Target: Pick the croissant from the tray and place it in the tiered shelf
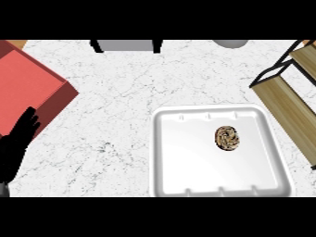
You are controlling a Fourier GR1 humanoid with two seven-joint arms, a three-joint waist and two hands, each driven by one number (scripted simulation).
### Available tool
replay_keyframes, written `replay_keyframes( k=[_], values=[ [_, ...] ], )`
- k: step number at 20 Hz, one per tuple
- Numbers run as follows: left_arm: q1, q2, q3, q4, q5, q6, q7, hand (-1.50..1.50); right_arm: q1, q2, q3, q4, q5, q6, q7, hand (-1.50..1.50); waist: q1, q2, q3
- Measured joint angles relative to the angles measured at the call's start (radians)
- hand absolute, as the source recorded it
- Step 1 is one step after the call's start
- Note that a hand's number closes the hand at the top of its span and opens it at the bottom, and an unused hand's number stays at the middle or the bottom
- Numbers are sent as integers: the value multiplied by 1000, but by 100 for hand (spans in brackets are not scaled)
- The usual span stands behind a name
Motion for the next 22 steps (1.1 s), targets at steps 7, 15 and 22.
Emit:
replay_keyframes(
  k=[7,15,22],
  values=[
    [-24,-21,-1,21,-27,12,-1,0,62,-72,-22,75,-59,-35,-3,-150,-2,-1,0],
    [-12,-24,14,12,-33,-1,-5,0,110,-69,-25,45,-161,-157,-11,-150,-2,-2,0],
    [-24,-5,40,29,-18,-29,-5,0,84,-44,-85,-43,-293,-223,18,-150,-4,-3,0]
  ],
)
